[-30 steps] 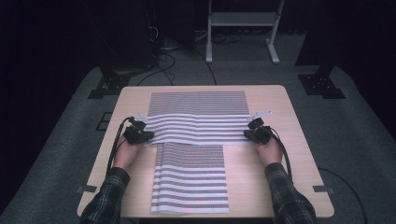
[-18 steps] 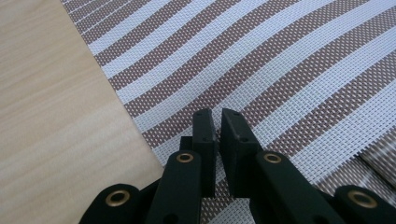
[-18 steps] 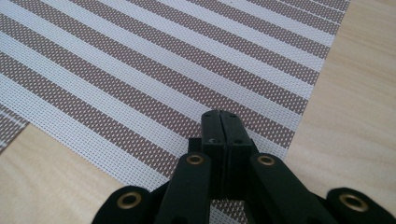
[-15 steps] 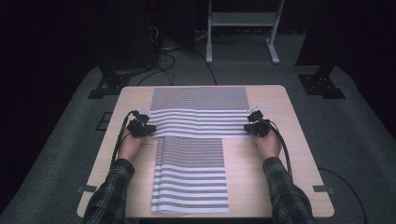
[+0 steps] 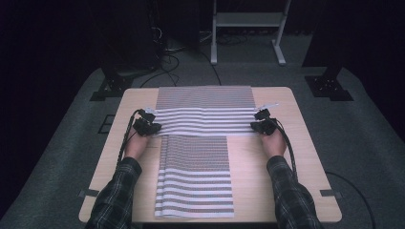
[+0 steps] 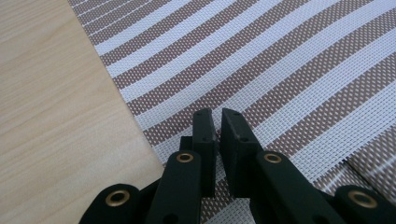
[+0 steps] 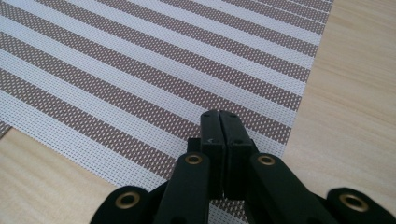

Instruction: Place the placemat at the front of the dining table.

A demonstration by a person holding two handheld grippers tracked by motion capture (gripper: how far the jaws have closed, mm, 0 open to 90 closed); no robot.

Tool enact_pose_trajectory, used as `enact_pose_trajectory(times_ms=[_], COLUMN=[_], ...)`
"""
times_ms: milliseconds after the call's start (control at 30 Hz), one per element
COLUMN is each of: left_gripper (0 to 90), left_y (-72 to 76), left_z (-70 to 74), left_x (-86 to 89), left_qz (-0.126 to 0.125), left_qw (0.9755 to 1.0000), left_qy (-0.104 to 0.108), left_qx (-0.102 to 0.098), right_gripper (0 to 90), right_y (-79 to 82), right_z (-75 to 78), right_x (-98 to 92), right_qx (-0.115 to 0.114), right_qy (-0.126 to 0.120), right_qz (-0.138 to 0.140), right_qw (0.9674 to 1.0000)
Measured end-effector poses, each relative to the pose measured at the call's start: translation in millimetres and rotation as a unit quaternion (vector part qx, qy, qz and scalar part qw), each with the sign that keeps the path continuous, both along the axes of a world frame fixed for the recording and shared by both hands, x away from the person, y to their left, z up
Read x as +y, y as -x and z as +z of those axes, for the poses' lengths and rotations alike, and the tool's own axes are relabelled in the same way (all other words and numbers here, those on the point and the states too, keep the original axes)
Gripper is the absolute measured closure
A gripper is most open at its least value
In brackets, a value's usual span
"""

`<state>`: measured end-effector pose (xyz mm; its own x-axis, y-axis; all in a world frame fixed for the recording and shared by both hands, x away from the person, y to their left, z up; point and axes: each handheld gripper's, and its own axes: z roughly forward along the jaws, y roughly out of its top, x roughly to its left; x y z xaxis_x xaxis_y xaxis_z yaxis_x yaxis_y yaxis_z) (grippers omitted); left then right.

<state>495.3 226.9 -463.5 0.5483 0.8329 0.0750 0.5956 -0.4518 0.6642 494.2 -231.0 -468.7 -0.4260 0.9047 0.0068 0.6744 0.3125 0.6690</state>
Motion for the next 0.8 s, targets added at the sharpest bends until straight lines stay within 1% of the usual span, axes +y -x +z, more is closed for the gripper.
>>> enact_pose_trajectory(times_ms=[133, 167, 233, 267, 300, 333, 367, 500, 600, 700, 733, 767, 800], left_gripper=[84.3, 84.3, 84.3, 84.1, 84.1, 84.1, 83.7, 80.8, 79.3, 77.4, 73.9, 71.7, 69.9], left_y=[-5.1, -6.0, -7.0, -7.3, -7.4, -7.2, -7.0, -7.0, -6.6, -6.9, -6.6, -6.4, -5.9], left_z=[0.4, 0.7, 0.9, 0.9, 0.9, 0.7, 0.2, -0.1, -0.8, -0.6, -0.5, -0.4, -0.1], left_x=[-2.1, -2.9, -4.3, -4.3, -3.9, -3.5, -3.0, -1.2, -0.5, 0.6, 1.6, 2.8, 3.5], left_qz=[0.005, 0.005, 0.005, 0.005, 0.005, 0.005, 0.007, 0.008, 0.011, 0.014, 0.014, 0.011, 0.012], left_qw=[1.0, 1.0, 0.9999, 0.9999, 0.9999, 1.0, 1.0, 1.0, 0.9999, 0.9999, 0.9998, 0.9998, 0.9996], left_qy=[-0.003, -0.005, -0.01, -0.01, -0.01, -0.008, -0.005, -0.003, 0.001, 0.004, 0.011, 0.018, 0.026], left_qx=[0.001, 0.002, 0.001, 0.0, 0.0, 0.0, -0.002, -0.004, -0.007, -0.005, -0.003, -0.002, -0.002], right_gripper=[88.5, 88.4, 88.4, 87.7, 86.1, 86.3, 86.3, 86.0, 86.0, 82.8, 78.2, 77.8, 75.4], right_y=[-2.6, -3.1, -6.6, -8.0, -9.1, -9.2, -9.0, -9.2, -9.1, -9.3, -9.3, -9.3, -8.8], right_z=[-1.5, -1.8, 0.0, 1.1, 2.0, 2.2, 2.0, 1.3, 1.4, 1.8, 2.5, 2.8, 3.5], right_x=[-1.8, -2.2, -2.2, -0.6, 1.3, 2.8, 3.0, -0.4, 0.3, 1.0, -1.1, -2.2, -3.6], right_qx=[-0.012, -0.013, -0.002, 0.001, 0.0, -0.003, -0.004, 0.0, -0.001, -0.001, 0.004, 0.006, 0.007], right_qy=[0.005, 0.004, 0.004, 0.012, 0.025, 0.033, 0.033, 0.018, 0.02, 0.023, 0.013, 0.003, -0.006], right_qz=[-0.004, -0.005, -0.008, -0.007, -0.005, -0.003, -0.003, -0.008, -0.009, -0.013, -0.016, -0.016, -0.016], right_qw=[0.9999, 0.9999, 1.0, 0.9999, 0.9997, 0.9994, 0.9994, 0.9998, 0.9998, 0.9997, 0.9998, 0.9998, 0.9998])
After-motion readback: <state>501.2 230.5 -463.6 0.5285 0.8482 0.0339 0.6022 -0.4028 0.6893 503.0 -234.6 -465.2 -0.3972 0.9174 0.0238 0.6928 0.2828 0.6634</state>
